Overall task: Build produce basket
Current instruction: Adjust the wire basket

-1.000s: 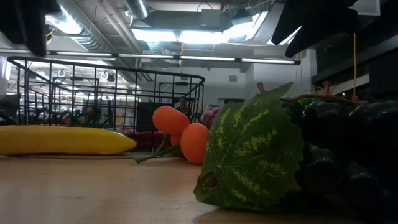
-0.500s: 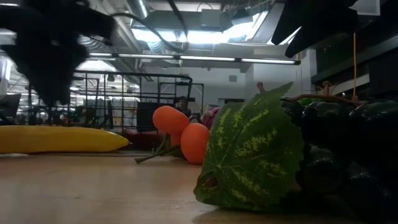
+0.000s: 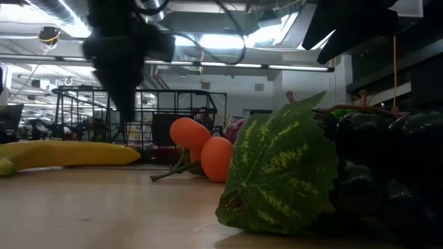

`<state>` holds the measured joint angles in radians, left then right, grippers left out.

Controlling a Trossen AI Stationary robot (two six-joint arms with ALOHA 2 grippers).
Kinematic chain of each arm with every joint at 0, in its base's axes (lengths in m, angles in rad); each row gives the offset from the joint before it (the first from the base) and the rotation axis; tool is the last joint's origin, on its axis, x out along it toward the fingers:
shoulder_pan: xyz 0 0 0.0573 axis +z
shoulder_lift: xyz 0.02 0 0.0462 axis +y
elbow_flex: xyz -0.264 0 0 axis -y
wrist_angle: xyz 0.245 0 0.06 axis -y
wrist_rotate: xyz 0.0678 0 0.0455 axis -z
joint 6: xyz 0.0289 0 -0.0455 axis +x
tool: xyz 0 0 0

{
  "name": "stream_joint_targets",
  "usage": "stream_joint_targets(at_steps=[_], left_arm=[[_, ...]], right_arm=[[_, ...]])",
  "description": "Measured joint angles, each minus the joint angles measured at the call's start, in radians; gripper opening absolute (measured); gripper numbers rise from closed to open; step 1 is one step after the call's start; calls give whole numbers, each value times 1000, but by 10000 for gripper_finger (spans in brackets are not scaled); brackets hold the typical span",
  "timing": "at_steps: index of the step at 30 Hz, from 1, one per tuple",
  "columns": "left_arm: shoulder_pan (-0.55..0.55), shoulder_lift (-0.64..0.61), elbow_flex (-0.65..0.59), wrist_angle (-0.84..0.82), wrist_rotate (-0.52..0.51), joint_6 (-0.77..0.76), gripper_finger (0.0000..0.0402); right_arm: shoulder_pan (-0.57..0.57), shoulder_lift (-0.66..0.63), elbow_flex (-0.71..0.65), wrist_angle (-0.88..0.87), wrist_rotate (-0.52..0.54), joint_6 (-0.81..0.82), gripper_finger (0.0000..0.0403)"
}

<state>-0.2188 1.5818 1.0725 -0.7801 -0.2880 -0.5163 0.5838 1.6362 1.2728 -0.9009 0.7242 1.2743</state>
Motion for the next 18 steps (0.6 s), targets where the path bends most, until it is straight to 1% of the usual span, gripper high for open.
stream_joint_targets(at_steps=[4, 7, 10, 13, 18], left_arm=[[22, 0, 0, 133, 13, 64, 206], [40, 0, 0, 181, 14, 98, 206], [59, 0, 0, 194, 6, 109, 206], [79, 0, 0, 192, -35, 110, 206], [86, 0, 0, 191, -37, 109, 206]], right_arm=[[0, 0, 0, 0, 0, 0, 221], [0, 0, 0, 0, -1, 0, 221], [0, 0, 0, 0, -2, 0, 221], [0, 0, 0, 0, -3, 1, 221], [0, 0, 0, 1, -3, 2, 221]])
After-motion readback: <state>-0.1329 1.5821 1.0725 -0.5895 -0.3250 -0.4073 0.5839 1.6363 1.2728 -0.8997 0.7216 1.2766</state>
